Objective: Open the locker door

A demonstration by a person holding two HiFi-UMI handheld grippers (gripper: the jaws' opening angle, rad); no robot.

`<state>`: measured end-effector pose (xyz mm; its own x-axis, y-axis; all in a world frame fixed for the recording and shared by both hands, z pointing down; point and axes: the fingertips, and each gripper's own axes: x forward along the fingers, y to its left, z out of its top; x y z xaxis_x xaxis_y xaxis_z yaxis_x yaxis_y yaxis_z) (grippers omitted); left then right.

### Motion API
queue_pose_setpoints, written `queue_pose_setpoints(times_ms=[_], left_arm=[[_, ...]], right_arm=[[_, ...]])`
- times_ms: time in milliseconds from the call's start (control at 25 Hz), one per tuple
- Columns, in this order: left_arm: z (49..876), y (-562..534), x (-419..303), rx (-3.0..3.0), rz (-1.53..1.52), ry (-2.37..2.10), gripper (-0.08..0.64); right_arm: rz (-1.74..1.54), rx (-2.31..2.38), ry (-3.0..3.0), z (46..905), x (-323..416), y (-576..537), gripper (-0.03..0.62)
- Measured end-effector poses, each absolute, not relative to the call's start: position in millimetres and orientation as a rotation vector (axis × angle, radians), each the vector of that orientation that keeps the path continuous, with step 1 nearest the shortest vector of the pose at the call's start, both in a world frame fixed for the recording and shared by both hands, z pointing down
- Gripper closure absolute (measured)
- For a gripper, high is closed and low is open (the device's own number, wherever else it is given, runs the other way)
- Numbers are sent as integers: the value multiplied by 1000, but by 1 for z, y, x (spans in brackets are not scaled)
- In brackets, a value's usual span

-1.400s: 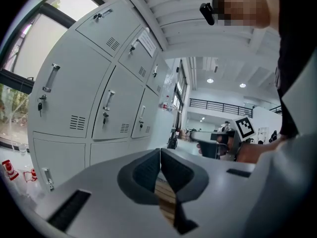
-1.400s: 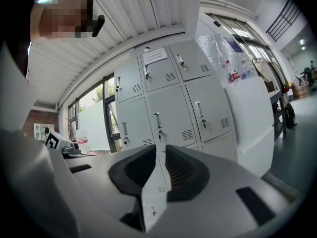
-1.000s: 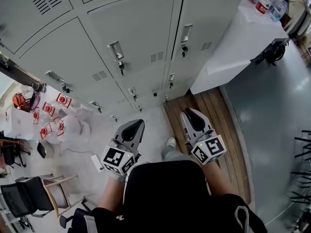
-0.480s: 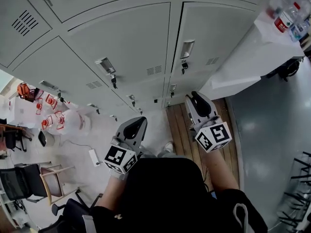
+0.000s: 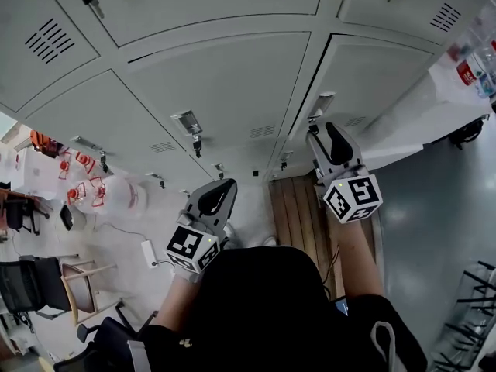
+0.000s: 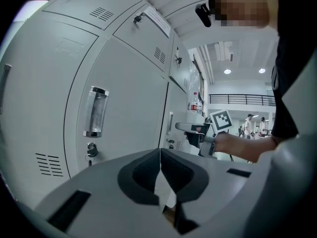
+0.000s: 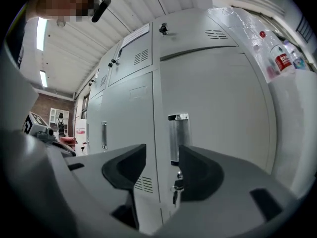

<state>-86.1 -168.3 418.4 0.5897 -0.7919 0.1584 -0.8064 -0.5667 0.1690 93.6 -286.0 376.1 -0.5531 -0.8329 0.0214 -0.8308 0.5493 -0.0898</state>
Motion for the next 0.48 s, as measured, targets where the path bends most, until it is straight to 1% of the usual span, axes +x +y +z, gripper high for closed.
queue_pose_setpoints(times_ms=[480], left_arm=[[421,-190,-101,2594,83,-1325,537]], right_arm=[[-108,-1504,2730,369,81,-330,391]])
